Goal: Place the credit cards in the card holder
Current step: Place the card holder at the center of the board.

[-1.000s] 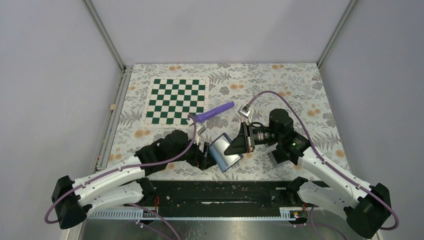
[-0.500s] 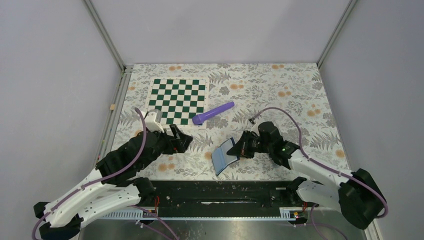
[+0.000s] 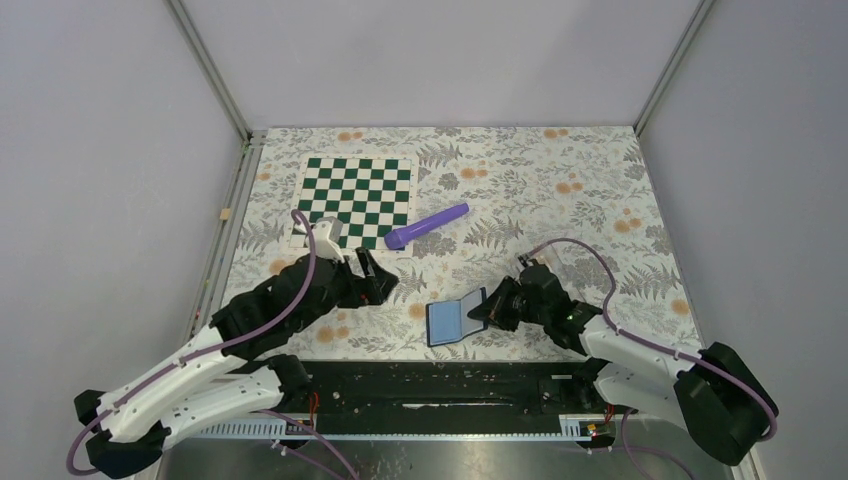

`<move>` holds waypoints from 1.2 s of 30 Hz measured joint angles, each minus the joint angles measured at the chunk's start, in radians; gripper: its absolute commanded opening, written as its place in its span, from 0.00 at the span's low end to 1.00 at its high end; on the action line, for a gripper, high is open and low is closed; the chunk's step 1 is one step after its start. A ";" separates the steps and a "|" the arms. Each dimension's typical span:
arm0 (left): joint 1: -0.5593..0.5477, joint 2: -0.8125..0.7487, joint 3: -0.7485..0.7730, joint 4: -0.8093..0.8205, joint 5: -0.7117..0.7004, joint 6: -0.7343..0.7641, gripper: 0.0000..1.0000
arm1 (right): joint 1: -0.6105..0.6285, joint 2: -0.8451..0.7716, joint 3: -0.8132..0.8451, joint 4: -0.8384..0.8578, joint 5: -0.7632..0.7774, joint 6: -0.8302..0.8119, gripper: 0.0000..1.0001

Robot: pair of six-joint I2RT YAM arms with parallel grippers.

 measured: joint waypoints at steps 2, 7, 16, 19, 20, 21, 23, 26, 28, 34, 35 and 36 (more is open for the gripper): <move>0.000 0.011 0.000 0.009 0.012 0.000 0.88 | 0.000 -0.024 -0.011 -0.042 0.010 0.002 0.00; 0.000 0.026 -0.023 0.038 0.032 0.000 0.87 | 0.007 -0.055 -0.014 -0.153 0.028 0.003 0.01; 0.000 0.031 -0.029 0.051 0.040 0.001 0.88 | 0.014 -0.137 -0.014 -0.327 0.029 -0.029 0.62; 0.000 0.037 -0.029 0.051 0.040 0.002 0.88 | 0.016 -0.233 0.008 -0.450 0.056 -0.055 0.74; 0.000 0.041 -0.029 0.049 0.040 0.002 0.89 | 0.016 -0.261 0.028 -0.494 0.072 -0.065 0.76; 0.000 0.044 -0.029 0.048 0.040 0.002 0.89 | 0.016 -0.278 0.046 -0.524 0.079 -0.071 0.77; 0.000 0.050 -0.029 0.047 0.040 0.003 0.89 | 0.017 -0.302 0.095 -0.592 0.100 -0.094 0.81; 0.000 0.059 -0.029 0.047 0.043 0.006 0.89 | 0.017 -0.307 0.184 -0.695 0.133 -0.137 0.88; 0.000 0.069 -0.028 0.047 0.047 0.010 0.89 | 0.017 -0.310 0.234 -0.758 0.166 -0.166 0.89; 0.000 0.114 -0.028 0.048 0.071 0.017 0.90 | -0.008 -0.345 0.348 -0.949 0.299 -0.231 0.84; 0.000 0.122 -0.028 0.048 0.077 0.017 0.90 | -0.024 -0.348 0.356 -0.969 0.312 -0.235 0.83; 0.000 0.128 -0.028 0.050 0.083 0.017 0.90 | -0.056 -0.352 0.364 -0.999 0.325 -0.241 0.82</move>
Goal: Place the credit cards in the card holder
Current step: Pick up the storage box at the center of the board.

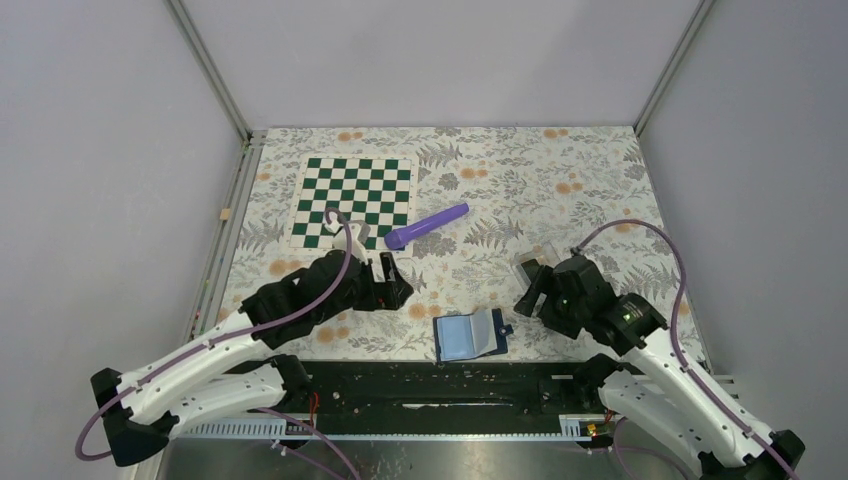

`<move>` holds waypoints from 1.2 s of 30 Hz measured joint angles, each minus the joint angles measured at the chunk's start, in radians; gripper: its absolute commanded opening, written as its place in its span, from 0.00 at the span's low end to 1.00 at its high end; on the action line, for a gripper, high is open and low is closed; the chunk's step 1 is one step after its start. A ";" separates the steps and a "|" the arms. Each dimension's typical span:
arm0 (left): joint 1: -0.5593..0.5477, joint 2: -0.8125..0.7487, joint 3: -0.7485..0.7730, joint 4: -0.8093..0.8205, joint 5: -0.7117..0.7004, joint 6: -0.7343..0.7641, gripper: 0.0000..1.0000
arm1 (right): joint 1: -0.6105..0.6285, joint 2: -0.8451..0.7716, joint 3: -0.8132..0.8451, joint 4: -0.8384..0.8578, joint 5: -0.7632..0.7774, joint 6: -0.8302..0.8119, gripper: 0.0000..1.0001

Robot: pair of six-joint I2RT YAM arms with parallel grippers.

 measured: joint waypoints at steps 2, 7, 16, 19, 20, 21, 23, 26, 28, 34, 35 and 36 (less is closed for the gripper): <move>0.000 0.014 0.000 0.005 0.016 0.000 0.90 | -0.050 -0.006 0.004 -0.042 0.021 -0.006 0.80; 0.000 0.054 -0.004 0.033 0.061 0.000 0.90 | -0.189 -0.016 0.013 -0.133 0.049 -0.014 0.76; 0.000 0.101 -0.010 0.075 0.150 0.000 0.90 | -0.537 0.005 0.008 -0.171 -0.006 -0.058 0.67; 0.000 0.106 -0.020 0.097 0.175 -0.001 0.90 | -0.591 0.033 -0.024 -0.163 -0.036 -0.069 0.53; 0.000 0.106 -0.021 0.097 0.180 -0.001 0.89 | -0.597 0.045 -0.035 -0.158 -0.042 -0.072 0.45; 0.000 0.106 -0.021 0.097 0.186 -0.001 0.89 | -0.601 0.056 -0.047 -0.151 -0.047 -0.079 0.43; 0.000 0.106 -0.021 0.104 0.194 0.000 0.89 | -0.604 0.082 -0.073 -0.127 -0.065 -0.085 0.38; 0.000 0.106 -0.021 0.111 0.198 0.000 0.89 | -0.606 0.117 -0.115 -0.083 -0.096 -0.090 0.32; 0.000 0.106 -0.021 0.115 0.199 0.000 0.89 | -0.606 0.131 -0.140 -0.058 -0.102 -0.096 0.25; 0.000 0.106 -0.021 0.116 0.201 0.000 0.89 | -0.608 0.170 -0.148 -0.018 -0.117 -0.138 0.00; 0.000 0.106 -0.021 0.116 0.202 0.001 0.89 | -0.604 0.181 -0.146 -0.003 -0.128 -0.138 0.00; 0.000 0.106 -0.021 0.116 0.202 0.001 0.89 | -0.605 0.193 -0.142 0.012 -0.124 -0.146 0.00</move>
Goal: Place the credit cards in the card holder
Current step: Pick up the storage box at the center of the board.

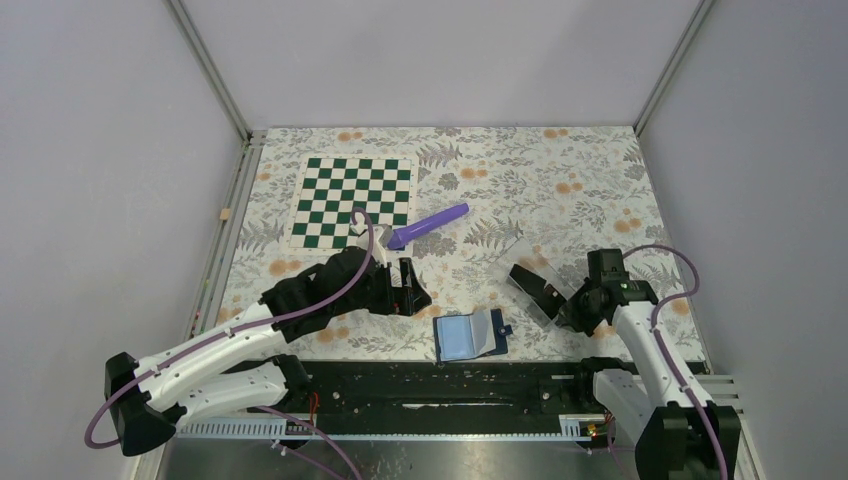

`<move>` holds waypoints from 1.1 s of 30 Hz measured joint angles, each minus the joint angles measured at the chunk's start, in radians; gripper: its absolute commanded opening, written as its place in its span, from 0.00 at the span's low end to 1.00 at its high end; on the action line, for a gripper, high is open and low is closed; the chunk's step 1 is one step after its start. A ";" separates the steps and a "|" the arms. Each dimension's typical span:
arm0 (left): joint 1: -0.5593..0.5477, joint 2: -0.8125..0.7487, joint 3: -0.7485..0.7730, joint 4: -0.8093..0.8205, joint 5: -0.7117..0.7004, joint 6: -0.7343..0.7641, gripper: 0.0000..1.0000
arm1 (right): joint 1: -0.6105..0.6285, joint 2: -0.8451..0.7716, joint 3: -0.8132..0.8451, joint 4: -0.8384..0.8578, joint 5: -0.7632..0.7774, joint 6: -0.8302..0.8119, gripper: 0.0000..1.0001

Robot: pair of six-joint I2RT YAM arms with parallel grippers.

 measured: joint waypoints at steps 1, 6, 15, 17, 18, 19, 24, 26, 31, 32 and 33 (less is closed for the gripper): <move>0.000 0.000 0.000 0.000 0.001 0.001 0.89 | -0.003 0.020 0.006 0.005 0.001 -0.003 0.00; 0.000 0.000 -0.004 -0.001 0.002 0.007 0.89 | -0.004 0.135 0.056 0.049 -0.016 -0.029 0.00; 0.000 0.000 -0.016 -0.013 0.003 0.015 0.89 | 0.035 0.403 0.225 0.113 -0.048 -0.090 0.00; 0.000 0.000 -0.016 -0.021 0.003 0.018 0.89 | 0.083 0.463 0.280 0.114 -0.045 -0.106 0.00; 0.000 0.000 -0.016 -0.026 0.002 0.019 0.89 | 0.111 0.490 0.307 0.113 -0.041 -0.115 0.00; 0.000 0.000 -0.016 -0.028 0.002 0.019 0.89 | 0.143 0.518 0.338 0.113 -0.038 -0.123 0.00; 0.000 0.003 -0.016 -0.037 0.002 0.029 0.89 | 0.286 0.624 0.462 0.109 -0.007 -0.160 0.02; 0.000 0.012 -0.015 -0.038 0.002 0.035 0.89 | 0.324 0.646 0.483 0.108 0.007 -0.174 0.07; 0.008 0.069 0.005 -0.052 0.003 0.055 0.90 | 0.383 0.662 0.490 0.101 0.029 -0.199 0.32; 0.012 0.084 0.013 -0.053 0.003 0.060 0.90 | 0.385 0.662 0.490 0.104 0.029 -0.201 0.37; 0.018 0.100 0.023 -0.054 0.004 0.065 0.90 | 0.385 0.662 0.490 0.106 0.028 -0.203 0.44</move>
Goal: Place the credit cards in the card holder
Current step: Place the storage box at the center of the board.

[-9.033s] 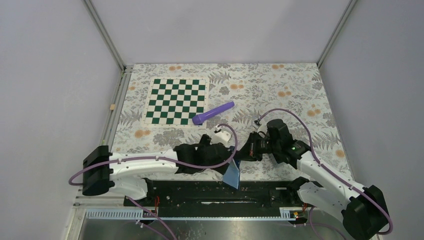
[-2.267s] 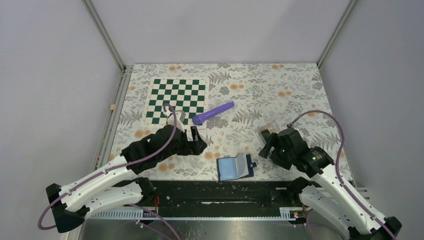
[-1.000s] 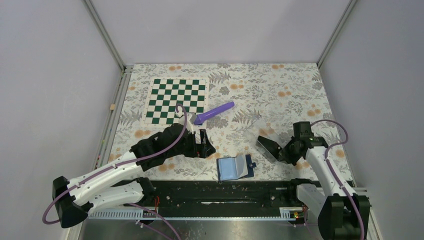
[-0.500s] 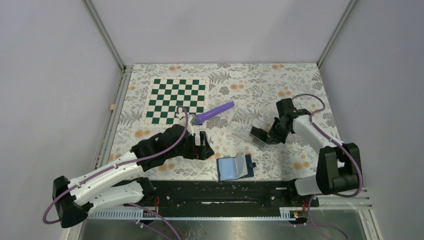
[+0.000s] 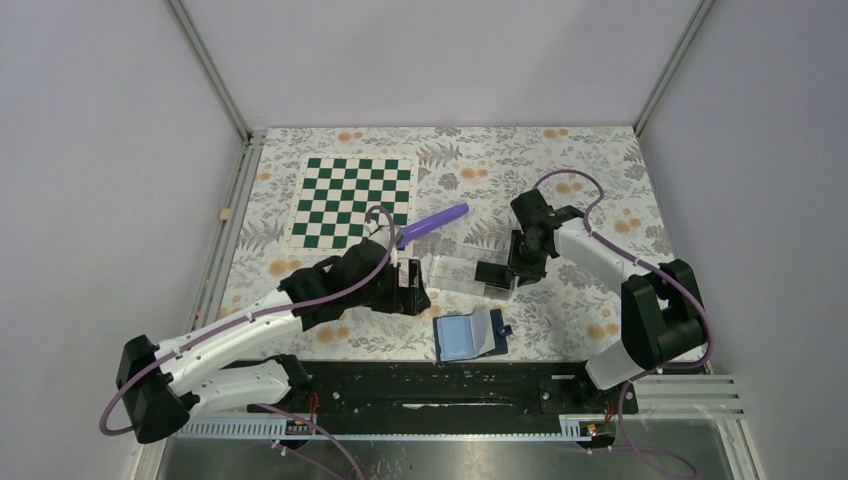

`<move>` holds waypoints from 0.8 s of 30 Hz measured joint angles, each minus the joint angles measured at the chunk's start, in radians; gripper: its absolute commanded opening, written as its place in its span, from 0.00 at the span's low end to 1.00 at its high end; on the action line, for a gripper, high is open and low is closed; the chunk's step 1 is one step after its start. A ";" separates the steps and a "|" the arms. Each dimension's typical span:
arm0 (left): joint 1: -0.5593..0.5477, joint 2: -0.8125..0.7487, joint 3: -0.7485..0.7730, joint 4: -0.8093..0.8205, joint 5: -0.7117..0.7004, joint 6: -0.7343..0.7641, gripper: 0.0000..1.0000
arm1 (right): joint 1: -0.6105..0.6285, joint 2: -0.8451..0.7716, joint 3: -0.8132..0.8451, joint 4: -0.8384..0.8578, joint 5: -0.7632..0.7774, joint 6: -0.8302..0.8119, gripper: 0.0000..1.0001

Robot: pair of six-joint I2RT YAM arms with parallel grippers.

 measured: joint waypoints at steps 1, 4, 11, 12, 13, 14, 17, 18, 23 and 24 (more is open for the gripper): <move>0.008 0.019 0.012 0.000 0.004 0.006 0.90 | 0.000 0.000 0.000 0.001 0.000 -0.005 0.50; 0.033 0.075 0.050 0.000 0.023 0.026 0.89 | 0.000 0.000 0.000 0.008 -0.006 -0.014 0.62; 0.092 0.258 0.177 0.057 0.113 0.069 0.85 | 0.000 -0.015 0.002 0.018 -0.024 -0.036 0.63; 0.102 0.295 0.198 0.074 0.134 0.071 0.83 | 0.000 -0.018 0.003 0.018 -0.023 -0.041 0.63; 0.111 0.335 0.218 0.097 0.156 0.073 0.82 | -0.001 -0.021 0.007 0.018 -0.024 -0.046 0.63; 0.121 0.383 0.240 0.120 0.183 0.074 0.81 | -0.002 -0.021 0.010 0.018 -0.024 -0.051 0.64; 0.137 0.508 0.295 0.178 0.238 0.074 0.78 | -0.011 -0.022 0.014 0.019 -0.029 -0.066 0.63; 0.142 0.551 0.313 0.200 0.254 0.074 0.77 | -0.016 -0.022 0.014 0.019 -0.035 -0.071 0.63; 0.158 0.733 0.383 0.293 0.304 0.047 0.69 | -0.050 -0.019 0.014 0.021 -0.072 -0.096 0.62; 0.160 0.756 0.389 0.306 0.306 0.042 0.67 | -0.056 -0.017 0.014 0.023 -0.080 -0.099 0.62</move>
